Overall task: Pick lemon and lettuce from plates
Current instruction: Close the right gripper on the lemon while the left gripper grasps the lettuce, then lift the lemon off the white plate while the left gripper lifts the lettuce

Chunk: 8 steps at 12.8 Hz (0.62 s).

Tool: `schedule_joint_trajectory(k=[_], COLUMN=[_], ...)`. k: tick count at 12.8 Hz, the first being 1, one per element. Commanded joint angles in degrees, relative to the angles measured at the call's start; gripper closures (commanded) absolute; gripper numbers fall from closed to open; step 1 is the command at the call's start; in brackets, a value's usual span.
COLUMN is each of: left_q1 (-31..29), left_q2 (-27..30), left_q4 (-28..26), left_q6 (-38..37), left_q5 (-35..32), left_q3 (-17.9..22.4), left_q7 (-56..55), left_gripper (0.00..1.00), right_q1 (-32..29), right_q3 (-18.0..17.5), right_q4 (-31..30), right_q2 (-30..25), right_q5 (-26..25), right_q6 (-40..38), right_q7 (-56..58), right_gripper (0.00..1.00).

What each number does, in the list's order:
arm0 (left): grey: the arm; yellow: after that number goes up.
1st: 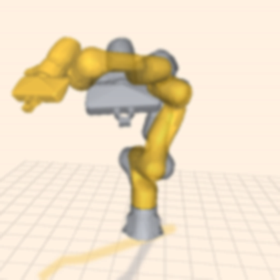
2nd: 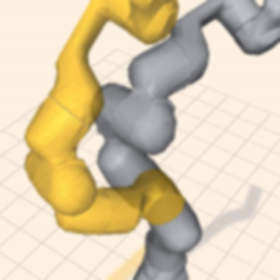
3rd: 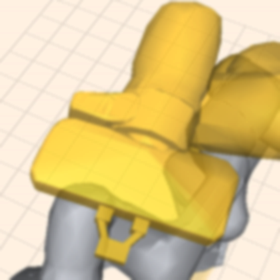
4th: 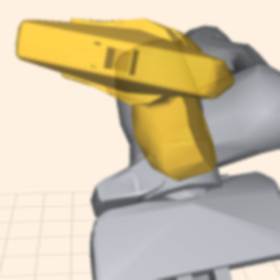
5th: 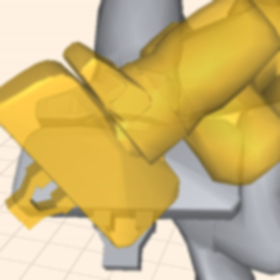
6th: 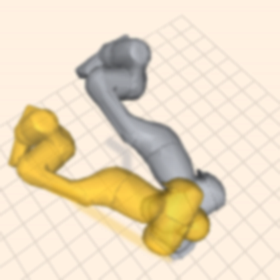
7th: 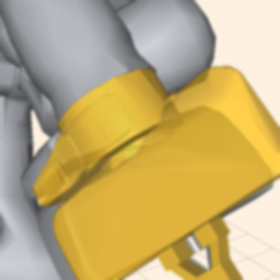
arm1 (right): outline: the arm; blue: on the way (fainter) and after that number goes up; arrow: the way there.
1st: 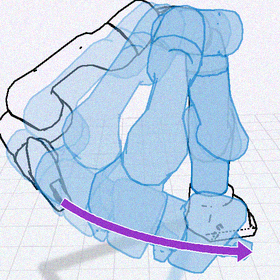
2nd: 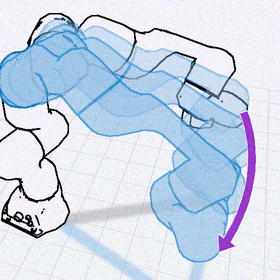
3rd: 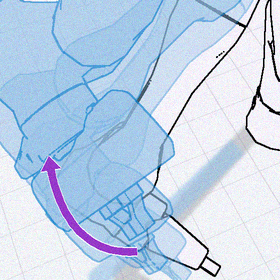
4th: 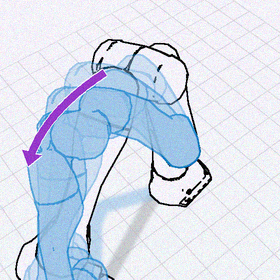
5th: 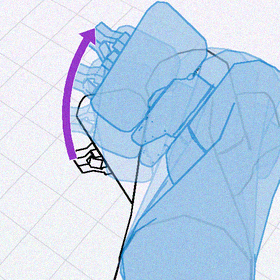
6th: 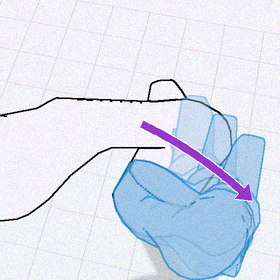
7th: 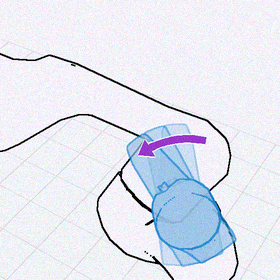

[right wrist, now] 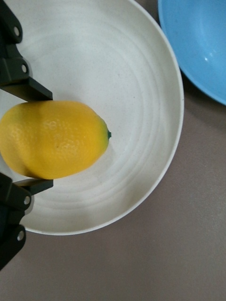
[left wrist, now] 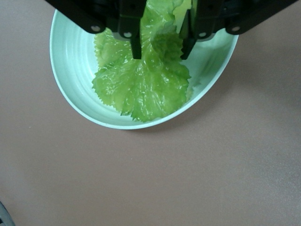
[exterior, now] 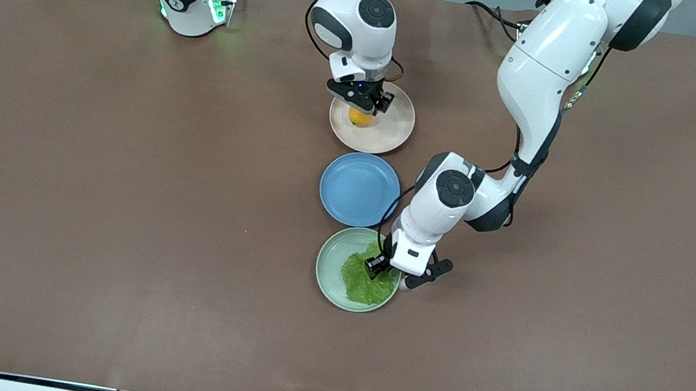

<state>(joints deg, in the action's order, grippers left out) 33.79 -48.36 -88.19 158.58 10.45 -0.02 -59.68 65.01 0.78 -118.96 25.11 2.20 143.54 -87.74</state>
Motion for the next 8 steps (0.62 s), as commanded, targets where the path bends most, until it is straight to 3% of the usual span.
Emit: schedule_joint_trajectory(k=[1,2,5,8], left_q1=[0.7,0.7,0.7,0.9], left_q2=[-0.4,-0.2,0.6,4.7], left_q4=[0.9,0.9,1.2,0.0], left_q6=[0.6,0.6,0.5,0.1], left_q5=[1.1,1.1,1.1,1.1], left_q3=[0.4,0.4,0.4,0.5], left_q7=[-0.6,-0.6,-1.7,-2.1], left_gripper=[0.92,0.96,0.99,0.99], right_q1=[0.1,-0.3,-6.0,-16.6], right_q3=[0.6,1.0,1.2,1.2], right_q4=[0.4,0.5,1.3,1.0], right_q2=[-0.3,-1.1,-8.1,-15.4], right_q5=[-1.7,-1.7,-1.7,-1.5], right_q6=[0.4,-0.4,-7.4,-16.2], right_q7=[-1.4,-1.4,4.6,20.4], right_gripper=[0.78,1.00,1.00,1.00])
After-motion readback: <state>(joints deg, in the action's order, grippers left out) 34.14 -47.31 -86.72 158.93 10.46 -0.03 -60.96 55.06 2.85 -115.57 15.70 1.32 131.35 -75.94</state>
